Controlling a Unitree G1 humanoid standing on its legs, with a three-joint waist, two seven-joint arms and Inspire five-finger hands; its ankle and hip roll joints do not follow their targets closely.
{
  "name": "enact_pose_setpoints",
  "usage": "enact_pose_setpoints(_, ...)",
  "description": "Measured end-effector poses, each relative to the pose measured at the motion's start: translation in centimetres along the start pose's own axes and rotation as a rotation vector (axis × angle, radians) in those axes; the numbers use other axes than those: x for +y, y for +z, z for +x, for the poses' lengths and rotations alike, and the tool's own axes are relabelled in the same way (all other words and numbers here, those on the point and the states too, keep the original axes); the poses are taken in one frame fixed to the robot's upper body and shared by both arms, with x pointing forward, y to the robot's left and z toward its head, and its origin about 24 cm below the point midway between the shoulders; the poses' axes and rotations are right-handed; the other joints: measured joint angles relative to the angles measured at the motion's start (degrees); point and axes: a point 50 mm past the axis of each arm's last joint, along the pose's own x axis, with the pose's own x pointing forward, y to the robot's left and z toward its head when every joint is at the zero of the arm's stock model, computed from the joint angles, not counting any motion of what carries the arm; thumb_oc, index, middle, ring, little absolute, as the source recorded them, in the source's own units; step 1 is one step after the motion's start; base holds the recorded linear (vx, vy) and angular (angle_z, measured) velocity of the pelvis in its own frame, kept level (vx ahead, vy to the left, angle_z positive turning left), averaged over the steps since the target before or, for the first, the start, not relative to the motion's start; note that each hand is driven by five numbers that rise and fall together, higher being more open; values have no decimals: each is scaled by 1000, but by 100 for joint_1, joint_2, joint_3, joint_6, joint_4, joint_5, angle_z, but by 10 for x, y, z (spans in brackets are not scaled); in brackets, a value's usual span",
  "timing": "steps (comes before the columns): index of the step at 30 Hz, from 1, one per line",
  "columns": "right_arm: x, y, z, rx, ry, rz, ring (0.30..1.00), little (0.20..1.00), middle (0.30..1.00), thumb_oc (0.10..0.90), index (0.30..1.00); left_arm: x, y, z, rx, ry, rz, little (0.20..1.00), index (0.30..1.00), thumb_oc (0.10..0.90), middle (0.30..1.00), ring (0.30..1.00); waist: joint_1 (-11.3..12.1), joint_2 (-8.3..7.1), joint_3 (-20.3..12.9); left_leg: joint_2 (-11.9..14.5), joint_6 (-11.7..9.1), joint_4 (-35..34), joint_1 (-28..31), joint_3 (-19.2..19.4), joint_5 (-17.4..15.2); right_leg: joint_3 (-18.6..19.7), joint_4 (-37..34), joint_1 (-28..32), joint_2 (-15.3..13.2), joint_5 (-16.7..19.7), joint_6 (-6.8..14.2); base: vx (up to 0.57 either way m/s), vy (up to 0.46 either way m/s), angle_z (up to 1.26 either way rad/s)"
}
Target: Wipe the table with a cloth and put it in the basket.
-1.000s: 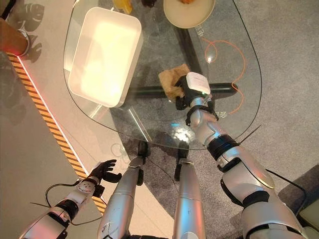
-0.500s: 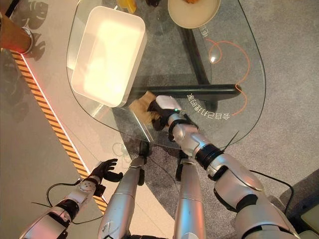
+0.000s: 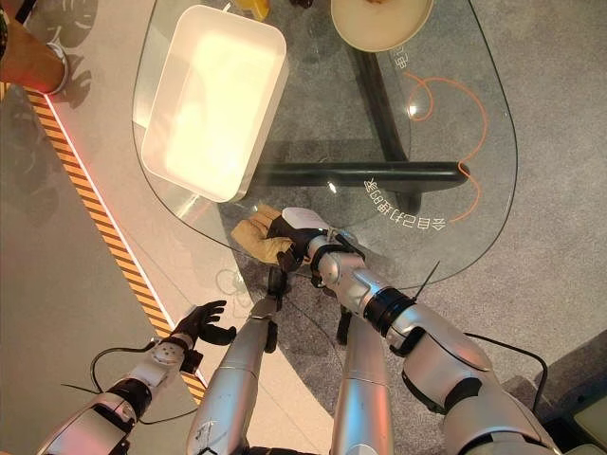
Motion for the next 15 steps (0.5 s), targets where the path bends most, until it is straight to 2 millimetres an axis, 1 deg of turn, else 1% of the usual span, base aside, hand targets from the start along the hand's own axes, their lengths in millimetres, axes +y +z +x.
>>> enact_pose_setpoints(4, 0, 0, 0, 2, -9, 0, 300, 200, 300, 100, 300, 0, 0, 0, 0, 0, 0, 900, 900, 800, 900, 900, -3, -1, 0, -3, 2, 0, 0, -1, 1, 0, 0, 1, -2, 0, 0, 0, 0, 0)
enact_pose_setpoints(11, 4, -4, -1, 21, -81, 15, 300, 200, 300, 100, 300, 0, 0, 0, 1, -2, 1, 900, 900, 800, 900, 900, -18, -5, 3, -30, 16, 17, 1, -10, 12, 0, 32, 4, -29, 0, 2, 0, 0, 0)
enact_pose_setpoints(15, 4, -10, 0, 60, -148, 75, 300, 200, 300, 100, 300, 0, -1, 0, 4, -1, 2, 900, 900, 800, 900, 900, -61, -9, 6, -51, 27, 47, -1, -16, 19, 2, 48, 10, -55, -9, 43, 0, 0, 0)
